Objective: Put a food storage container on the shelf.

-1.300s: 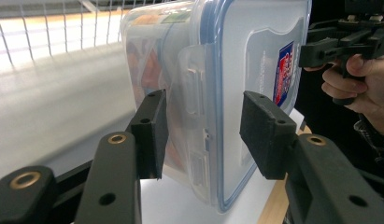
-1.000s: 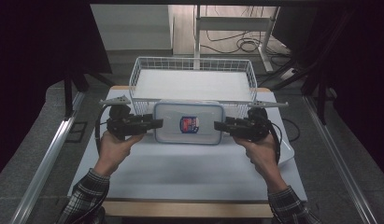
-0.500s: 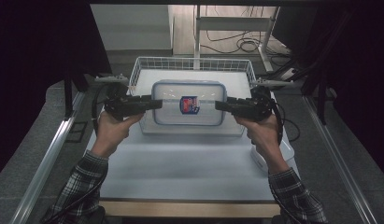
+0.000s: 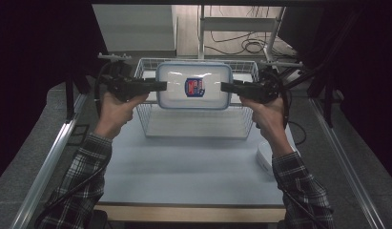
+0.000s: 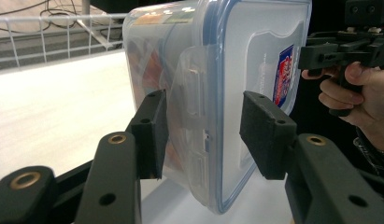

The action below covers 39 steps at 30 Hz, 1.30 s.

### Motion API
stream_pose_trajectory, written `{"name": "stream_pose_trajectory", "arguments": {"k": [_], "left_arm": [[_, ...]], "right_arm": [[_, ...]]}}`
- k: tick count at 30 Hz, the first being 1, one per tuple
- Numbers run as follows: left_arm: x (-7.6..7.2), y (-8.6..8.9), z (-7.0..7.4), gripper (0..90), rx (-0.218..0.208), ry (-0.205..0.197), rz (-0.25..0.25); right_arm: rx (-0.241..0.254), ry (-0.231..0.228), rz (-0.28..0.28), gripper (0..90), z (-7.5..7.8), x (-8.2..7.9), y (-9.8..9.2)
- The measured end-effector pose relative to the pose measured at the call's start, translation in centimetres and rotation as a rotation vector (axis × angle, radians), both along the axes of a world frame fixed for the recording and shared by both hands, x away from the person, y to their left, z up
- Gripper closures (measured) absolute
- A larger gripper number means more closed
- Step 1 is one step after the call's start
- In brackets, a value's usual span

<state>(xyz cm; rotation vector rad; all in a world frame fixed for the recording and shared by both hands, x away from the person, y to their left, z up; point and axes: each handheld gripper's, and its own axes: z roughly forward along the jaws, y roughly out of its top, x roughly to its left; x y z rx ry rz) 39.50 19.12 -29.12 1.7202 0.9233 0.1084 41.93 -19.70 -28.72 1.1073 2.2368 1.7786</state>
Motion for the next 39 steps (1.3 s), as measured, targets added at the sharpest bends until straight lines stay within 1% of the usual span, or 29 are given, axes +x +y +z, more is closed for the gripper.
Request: {"name": "stream_pose_trajectory", "arguments": {"k": [1,2,3,4,5,6,8,13,15,20,21,22,23,26,32,34,37,39], "left_arm": [[0.3,0.0,0.1,52.1,-0.003,0.002,0.000],[0.6,0.0,0.1,52.1,-0.007,0.005,0.000],[0.9,0.0,0.2,52.1,-0.008,0.008,-0.001],[1.2,0.0,0.2,52.1,-0.013,0.013,0.002],[1.5,0.0,0.1,52.0,-0.016,0.018,0.006],[1.8,-0.1,0.1,52.0,-0.017,0.021,0.005],[2.4,-0.2,-0.1,52.0,-0.018,0.029,0.009],[3.5,-0.3,-1.0,51.7,-0.025,0.046,0.014],[3.7,-0.3,-1.3,51.6,-0.029,0.048,0.017],[4.2,-0.5,-2.1,51.1,-0.029,0.055,0.019],[4.4,-0.5,-2.3,51.0,-0.023,0.051,0.014],[4.4,-0.5,-2.4,50.8,-0.032,0.043,0.016],[4.5,-0.5,-2.4,50.7,-0.041,0.048,0.021],[4.6,-0.6,-2.4,50.2,-0.036,0.037,0.025],[4.8,-0.7,-2.6,48.6,-0.042,0.036,0.042],[5.1,-0.6,-2.7,48.4,-0.049,0.036,0.039],[5.3,-0.5,-2.8,48.3,-0.068,0.047,0.040],[5.5,-0.4,-2.9,48.2,-0.071,0.046,0.038]], "right_arm": [[-0.001,0.002,-0.005,48.8,0.3,0.5,0.0],[-0.001,0.002,-0.005,48.8,0.3,0.5,0.0],[0.004,0.009,-0.011,48.8,0.5,1.1,0.0],[0.004,0.009,-0.011,48.8,0.5,1.1,0.0],[0.010,0.015,-0.019,48.8,0.6,1.6,0.0],[0.010,0.015,-0.019,48.8,0.6,1.6,0.0],[0.024,0.034,-0.026,48.8,0.5,2.3,-0.1],[0.026,0.058,-0.037,48.6,-0.3,3.4,-0.2],[0.029,0.068,-0.042,48.4,-0.7,3.9,-0.2],[0.027,0.078,-0.058,48.0,-1.0,4.3,-0.2],[0.026,0.084,-0.061,47.9,-1.2,4.4,-0.2],[0.018,0.087,-0.065,47.7,-1.3,4.5,-0.2],[0.026,0.092,-0.070,47.8,-1.4,4.5,-0.3],[0.036,0.097,-0.080,47.5,-1.6,4.7,-0.3],[0.026,0.098,-0.109,47.3,-1.4,5.1,0.0],[0.023,0.098,-0.118,47.4,-1.4,5.2,0.0],[0.029,0.098,-0.122,47.3,-1.5,5.4,0.1],[0.028,0.096,-0.125,47.1,-1.5,5.4,0.1]]}}
